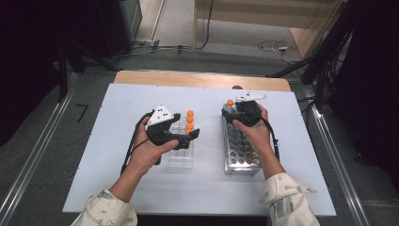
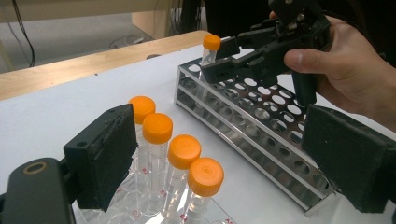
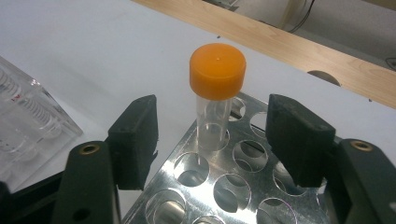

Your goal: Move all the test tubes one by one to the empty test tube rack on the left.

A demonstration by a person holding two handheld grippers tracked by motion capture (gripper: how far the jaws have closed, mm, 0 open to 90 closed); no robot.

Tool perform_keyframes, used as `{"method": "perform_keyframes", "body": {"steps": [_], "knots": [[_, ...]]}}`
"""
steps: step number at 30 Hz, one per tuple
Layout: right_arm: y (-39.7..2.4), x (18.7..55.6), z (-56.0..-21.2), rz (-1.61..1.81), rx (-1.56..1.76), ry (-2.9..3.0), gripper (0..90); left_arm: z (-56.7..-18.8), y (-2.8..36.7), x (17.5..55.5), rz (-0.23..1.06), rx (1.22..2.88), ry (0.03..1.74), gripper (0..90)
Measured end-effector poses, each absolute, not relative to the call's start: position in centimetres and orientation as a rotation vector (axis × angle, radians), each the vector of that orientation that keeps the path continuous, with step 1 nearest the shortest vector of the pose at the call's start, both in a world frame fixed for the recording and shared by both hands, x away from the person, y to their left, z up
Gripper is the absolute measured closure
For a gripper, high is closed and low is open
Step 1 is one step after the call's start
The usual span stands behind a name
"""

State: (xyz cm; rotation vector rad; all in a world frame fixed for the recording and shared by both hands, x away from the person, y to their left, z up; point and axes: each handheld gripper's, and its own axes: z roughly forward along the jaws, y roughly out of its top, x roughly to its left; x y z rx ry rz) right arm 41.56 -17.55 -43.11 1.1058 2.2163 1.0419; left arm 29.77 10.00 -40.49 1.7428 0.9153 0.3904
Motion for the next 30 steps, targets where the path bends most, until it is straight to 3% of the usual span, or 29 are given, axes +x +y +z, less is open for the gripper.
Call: {"method": "perform_keyframes", "body": {"steps": [30], "knots": [[-17.2, 42.7, -43.1, 0.968, 1.067, 2.280, 68.9, -40.5, 10.2, 29.9, 0.379, 1.735, 0.929, 12.0]]}}
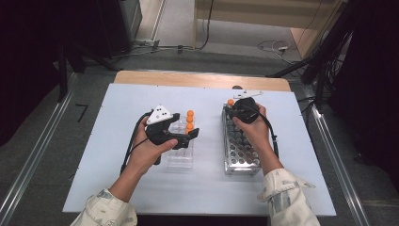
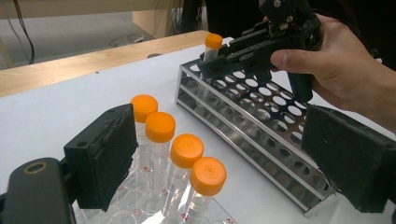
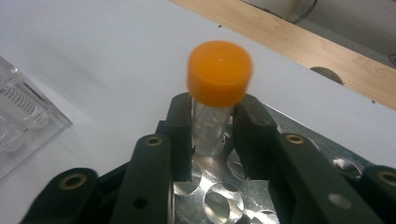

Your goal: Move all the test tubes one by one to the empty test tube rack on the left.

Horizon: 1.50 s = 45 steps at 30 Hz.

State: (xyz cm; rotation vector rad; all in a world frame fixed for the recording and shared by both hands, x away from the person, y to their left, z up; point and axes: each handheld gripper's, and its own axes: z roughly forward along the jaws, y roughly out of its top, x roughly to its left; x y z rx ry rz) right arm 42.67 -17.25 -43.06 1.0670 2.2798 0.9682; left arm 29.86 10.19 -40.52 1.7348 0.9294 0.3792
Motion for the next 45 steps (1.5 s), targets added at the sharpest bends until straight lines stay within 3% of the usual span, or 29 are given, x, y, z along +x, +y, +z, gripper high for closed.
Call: {"method": "perform_keyframes", "body": {"steps": [27, 45], "knots": [[-17.8, 41.6, -41.0, 1.062, 1.021, 2.200, 71.3, -40.4, 10.4, 29.9, 0.390, 1.730, 0.940, 12.1], [-18.2, 38.8, -38.0, 1.134, 0.940, 2.174, 71.4, -40.0, 10.5, 29.8, 0.404, 1.718, 0.939, 12.1]]}}
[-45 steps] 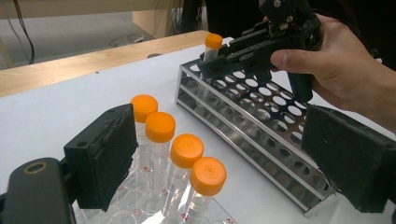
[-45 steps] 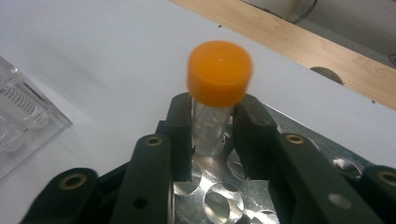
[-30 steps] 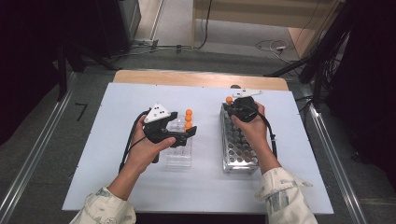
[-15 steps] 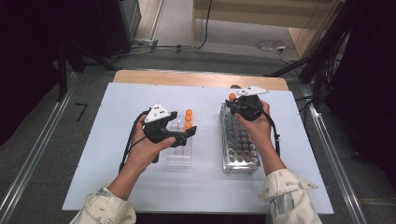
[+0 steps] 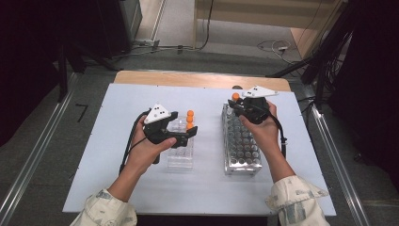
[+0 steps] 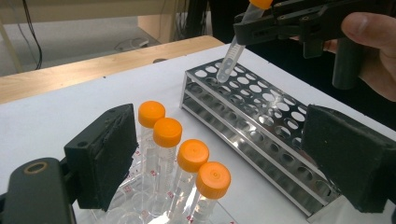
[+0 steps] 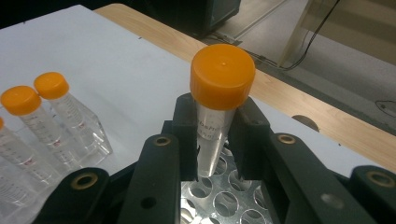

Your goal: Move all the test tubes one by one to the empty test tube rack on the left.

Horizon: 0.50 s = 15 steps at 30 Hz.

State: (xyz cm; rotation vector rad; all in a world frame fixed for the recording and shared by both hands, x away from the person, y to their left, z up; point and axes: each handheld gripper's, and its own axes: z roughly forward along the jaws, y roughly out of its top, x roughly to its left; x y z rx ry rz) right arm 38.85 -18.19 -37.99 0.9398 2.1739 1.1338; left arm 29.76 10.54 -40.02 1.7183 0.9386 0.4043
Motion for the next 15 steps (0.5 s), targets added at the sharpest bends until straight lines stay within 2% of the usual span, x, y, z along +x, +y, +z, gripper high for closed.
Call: {"method": "perform_keyframes", "body": {"steps": [15], "knots": [[-17.0, 35.5, -37.4, 1.178, 0.823, 2.231, 71.4, -39.9, 10.6, 29.7, 0.409, 1.726, 0.938, 12.2]]}}
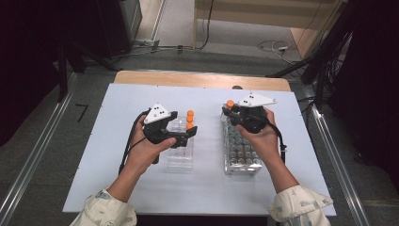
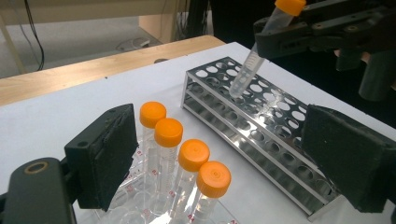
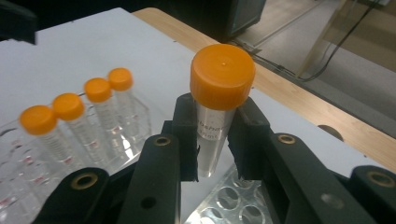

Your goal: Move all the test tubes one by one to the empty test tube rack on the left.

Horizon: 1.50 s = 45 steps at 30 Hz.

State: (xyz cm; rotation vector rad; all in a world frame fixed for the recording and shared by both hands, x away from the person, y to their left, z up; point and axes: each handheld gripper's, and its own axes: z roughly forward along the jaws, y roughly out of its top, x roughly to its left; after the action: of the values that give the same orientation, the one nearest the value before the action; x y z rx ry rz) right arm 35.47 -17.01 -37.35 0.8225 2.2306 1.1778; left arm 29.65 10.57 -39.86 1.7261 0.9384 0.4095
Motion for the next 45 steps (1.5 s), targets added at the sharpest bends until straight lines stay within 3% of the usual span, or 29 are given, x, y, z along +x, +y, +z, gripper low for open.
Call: {"method": "perform_keyframes", "body": {"steps": [28, 45], "knots": [[-14.3, 31.1, -38.7, 1.257, 0.690, 2.360, 71.4, -39.3, 10.2, 29.0, 0.407, 1.725, 0.909, 14.0], [-13.2, 29.9, -40.2, 1.242, 0.691, 2.436, 71.4, -38.7, 8.9, 27.8, 0.370, 1.747, 0.835, 21.0]]}}
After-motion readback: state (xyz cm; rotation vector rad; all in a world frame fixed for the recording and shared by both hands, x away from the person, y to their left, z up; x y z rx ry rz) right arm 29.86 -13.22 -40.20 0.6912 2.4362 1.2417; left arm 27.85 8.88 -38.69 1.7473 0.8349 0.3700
